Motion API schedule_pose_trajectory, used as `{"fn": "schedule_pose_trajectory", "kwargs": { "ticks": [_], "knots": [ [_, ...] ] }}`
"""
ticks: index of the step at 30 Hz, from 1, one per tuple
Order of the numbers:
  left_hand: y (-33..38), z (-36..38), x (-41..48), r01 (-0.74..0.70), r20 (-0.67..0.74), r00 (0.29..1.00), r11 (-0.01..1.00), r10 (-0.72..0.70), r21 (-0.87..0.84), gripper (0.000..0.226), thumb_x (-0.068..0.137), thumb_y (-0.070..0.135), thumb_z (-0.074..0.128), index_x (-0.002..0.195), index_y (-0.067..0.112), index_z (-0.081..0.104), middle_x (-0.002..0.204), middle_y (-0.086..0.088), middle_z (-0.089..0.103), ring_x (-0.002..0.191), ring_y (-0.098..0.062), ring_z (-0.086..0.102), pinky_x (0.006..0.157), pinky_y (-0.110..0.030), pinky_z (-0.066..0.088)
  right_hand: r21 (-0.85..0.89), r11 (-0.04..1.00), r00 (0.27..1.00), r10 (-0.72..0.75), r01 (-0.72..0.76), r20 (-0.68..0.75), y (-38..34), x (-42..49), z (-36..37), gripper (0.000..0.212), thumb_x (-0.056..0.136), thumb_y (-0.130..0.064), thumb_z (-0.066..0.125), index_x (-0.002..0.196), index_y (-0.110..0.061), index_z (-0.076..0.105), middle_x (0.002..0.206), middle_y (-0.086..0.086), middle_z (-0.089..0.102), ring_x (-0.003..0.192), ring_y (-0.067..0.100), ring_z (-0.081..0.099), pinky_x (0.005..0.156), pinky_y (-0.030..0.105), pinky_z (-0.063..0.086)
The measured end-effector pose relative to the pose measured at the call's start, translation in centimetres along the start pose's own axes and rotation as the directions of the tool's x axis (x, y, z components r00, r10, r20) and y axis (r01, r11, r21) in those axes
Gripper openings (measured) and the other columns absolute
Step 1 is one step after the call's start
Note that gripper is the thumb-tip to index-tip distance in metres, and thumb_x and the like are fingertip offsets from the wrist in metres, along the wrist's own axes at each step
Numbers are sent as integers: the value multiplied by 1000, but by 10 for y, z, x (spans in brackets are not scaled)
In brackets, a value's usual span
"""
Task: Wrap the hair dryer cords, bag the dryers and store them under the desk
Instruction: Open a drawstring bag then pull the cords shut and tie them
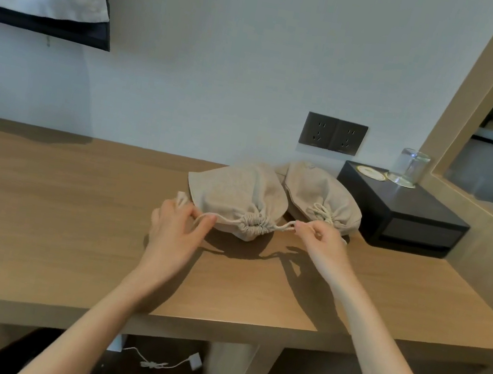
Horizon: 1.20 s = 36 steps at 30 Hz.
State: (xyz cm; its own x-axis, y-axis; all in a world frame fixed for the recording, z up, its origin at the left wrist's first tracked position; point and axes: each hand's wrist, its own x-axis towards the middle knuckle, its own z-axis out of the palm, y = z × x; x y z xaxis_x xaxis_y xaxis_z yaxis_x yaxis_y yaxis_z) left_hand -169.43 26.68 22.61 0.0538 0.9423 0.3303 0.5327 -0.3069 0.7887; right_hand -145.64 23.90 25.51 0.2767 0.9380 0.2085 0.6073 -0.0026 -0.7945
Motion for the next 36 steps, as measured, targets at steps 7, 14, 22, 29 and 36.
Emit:
{"fn": "schedule_pose_trajectory", "kwargs": {
  "ticks": [7, 14, 22, 29, 36],
  "knots": [
    [-17, -8, -26, -40, -5, 999, 915, 46, 402, 50, 88, 45, 57, 134, 34, 41, 110, -5, 34, 98, -20, 30, 83, -31, 36, -61, 983, 970, -182, 174, -160, -3, -22, 0, 22, 86, -35, 65, 79, -15, 60, 65, -3, 55, 61, 7, 49, 57, 22, 38],
    [4, -13, -40, -108, 36, 994, 918, 102, 382, 25, 93, 47, 45, 116, 39, 53, 81, 13, 44, 71, -7, 50, 54, -24, 37, 412, 883, 972, 171, -224, 161, -11, -43, 15, 22, 96, -25, 53, 100, -11, 69, 81, 5, 70, 58, 13, 59, 57, 22, 54],
    [32, 24, -31, 291, 229, 952, 822, -201, -489, 27, 99, 27, 46, 125, 26, 52, 86, 3, 60, 62, -6, 47, 55, -19, 40, 868, 345, 918, 303, -357, 257, -20, -32, 18, 27, 93, -24, 57, 118, -17, 65, 100, 1, 64, 76, 14, 50, 74, 25, 48],
    [44, 21, -13, 341, 228, 918, 348, -326, -873, 17, 98, 25, 49, 109, 25, 60, 76, 7, 51, 62, -5, 43, 58, -19, 38, 890, 448, 996, 59, -88, 69, -27, -19, 19, 21, 96, -14, 48, 103, -6, 67, 100, 4, 66, 95, 11, 61, 88, 20, 51],
    [56, -3, 30, 85, 49, 996, 703, -70, -707, 26, 99, 25, 45, 91, 20, 70, 62, 10, 45, 54, -1, 42, 56, -14, 37, 793, 608, 995, -101, 43, 23, -51, -1, 16, 23, 99, -17, 45, 98, -4, 65, 70, 2, 54, 68, 11, 53, 73, 19, 52]
  ]
}}
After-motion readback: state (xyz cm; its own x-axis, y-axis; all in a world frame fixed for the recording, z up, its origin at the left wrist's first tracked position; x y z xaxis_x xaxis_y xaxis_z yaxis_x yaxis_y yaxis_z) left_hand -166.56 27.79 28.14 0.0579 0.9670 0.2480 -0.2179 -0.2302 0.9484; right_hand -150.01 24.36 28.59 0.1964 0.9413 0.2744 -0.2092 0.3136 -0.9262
